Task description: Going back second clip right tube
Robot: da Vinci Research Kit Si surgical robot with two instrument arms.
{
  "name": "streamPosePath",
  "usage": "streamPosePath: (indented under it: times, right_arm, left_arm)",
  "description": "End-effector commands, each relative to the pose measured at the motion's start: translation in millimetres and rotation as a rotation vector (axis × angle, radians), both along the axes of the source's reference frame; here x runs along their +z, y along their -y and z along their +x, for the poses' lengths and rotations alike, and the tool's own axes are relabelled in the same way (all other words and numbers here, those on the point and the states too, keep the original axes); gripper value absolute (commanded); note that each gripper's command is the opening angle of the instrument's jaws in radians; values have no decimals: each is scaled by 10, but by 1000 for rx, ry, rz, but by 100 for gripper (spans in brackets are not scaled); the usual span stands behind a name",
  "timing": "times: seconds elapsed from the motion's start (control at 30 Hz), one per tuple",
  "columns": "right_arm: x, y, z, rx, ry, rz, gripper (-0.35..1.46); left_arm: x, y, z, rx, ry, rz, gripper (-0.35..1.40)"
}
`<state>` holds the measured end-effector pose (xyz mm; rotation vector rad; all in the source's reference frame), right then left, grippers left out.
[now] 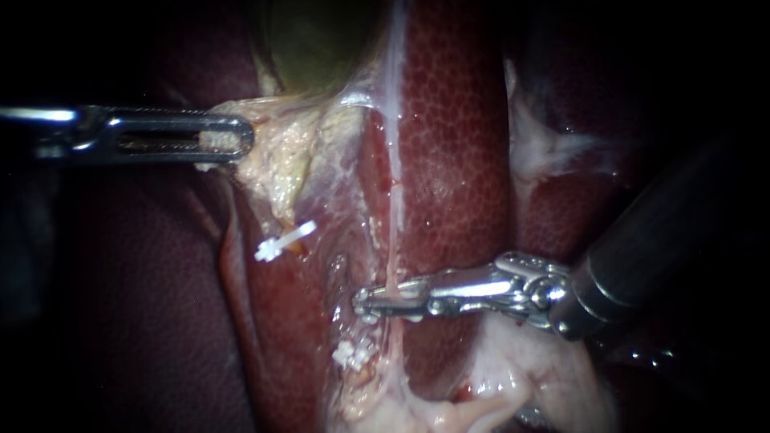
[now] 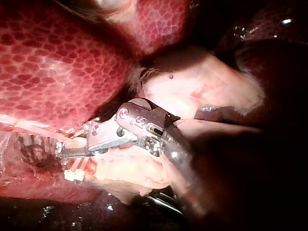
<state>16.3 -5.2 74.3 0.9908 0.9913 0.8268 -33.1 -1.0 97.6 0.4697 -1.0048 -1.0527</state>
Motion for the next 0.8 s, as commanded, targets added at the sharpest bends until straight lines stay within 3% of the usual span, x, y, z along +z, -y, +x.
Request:
streamPosePath:
  times: [0.03,0.3,0.33,0.4,0.47,0.67,0.8]
  right_arm:
    - [0,0,0,-3,-2,1,-35]
    - [-2,3,2,-30,-14,48,-35]
    - [-3,4,3,-37,-18,50,-20]
    - [-4,7,5,-62,-48,-45,19]
    - [-5,7,8,-62,-57,-56,41]
    - [-1,7,14,-35,-52,-142,60]
    - [2,8,14,-48,-66,-218,60]
  left_arm:
    - [0,0,0,0,0,0,-30]
    - [0,0,0,0,0,0,-30]
    - [0,0,0,0,0,0,-30]
    - [0,0,0,0,0,0,-30]
    - [0,0,0,0,0,0,-30]
    - [1,0,0,0,0,-1,-30]
    - [1,1,0,0,0,-1,-30]
